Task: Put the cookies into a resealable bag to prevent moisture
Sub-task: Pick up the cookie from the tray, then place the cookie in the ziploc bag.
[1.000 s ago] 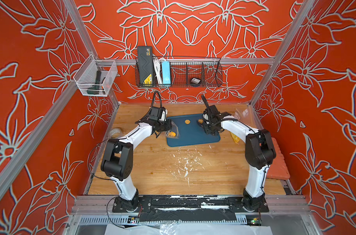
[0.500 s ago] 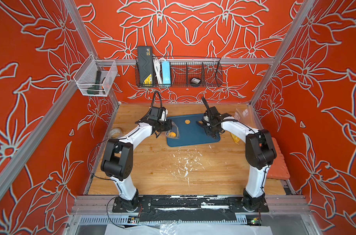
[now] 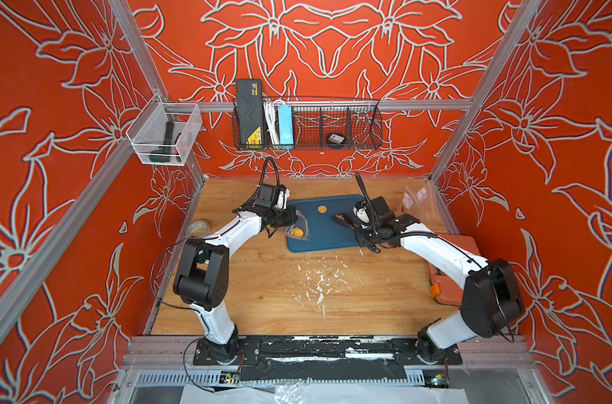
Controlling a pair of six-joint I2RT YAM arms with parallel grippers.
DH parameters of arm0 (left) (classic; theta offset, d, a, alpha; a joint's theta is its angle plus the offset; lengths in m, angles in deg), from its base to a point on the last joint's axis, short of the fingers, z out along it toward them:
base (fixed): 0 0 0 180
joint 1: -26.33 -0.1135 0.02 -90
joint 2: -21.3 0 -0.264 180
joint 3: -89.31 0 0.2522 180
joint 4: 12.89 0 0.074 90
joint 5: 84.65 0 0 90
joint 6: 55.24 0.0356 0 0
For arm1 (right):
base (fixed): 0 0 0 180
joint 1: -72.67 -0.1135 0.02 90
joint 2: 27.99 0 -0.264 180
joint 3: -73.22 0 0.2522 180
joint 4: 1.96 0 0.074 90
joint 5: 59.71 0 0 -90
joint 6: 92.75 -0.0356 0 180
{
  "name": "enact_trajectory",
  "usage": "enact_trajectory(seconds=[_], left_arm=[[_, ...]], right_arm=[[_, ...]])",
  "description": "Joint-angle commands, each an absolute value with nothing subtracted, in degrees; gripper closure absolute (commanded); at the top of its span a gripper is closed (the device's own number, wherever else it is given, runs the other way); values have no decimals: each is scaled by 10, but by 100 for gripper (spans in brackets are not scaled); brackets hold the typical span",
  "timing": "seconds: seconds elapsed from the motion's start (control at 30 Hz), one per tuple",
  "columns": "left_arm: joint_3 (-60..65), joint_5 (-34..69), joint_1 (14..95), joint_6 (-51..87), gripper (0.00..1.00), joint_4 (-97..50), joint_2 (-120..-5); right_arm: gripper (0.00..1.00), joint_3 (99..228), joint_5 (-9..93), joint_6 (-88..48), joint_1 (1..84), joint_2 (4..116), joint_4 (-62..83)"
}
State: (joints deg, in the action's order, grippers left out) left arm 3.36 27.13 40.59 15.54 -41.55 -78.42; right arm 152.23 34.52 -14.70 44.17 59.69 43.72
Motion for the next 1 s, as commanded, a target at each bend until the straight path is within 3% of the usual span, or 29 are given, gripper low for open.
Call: enact_trajectory(seconds=[0.0, 0.37, 0.97], left_arm=[[36, 279, 410, 167, 100, -412, -788], [34, 281, 410, 167, 100, -412, -790], [35, 296, 413, 170, 100, -410, -788]], right_arm=[[69, 1512, 398, -153, 425, 574, 405], [70, 1490, 509, -173, 376, 556, 347], [72, 1626, 514, -165, 343, 732, 351]])
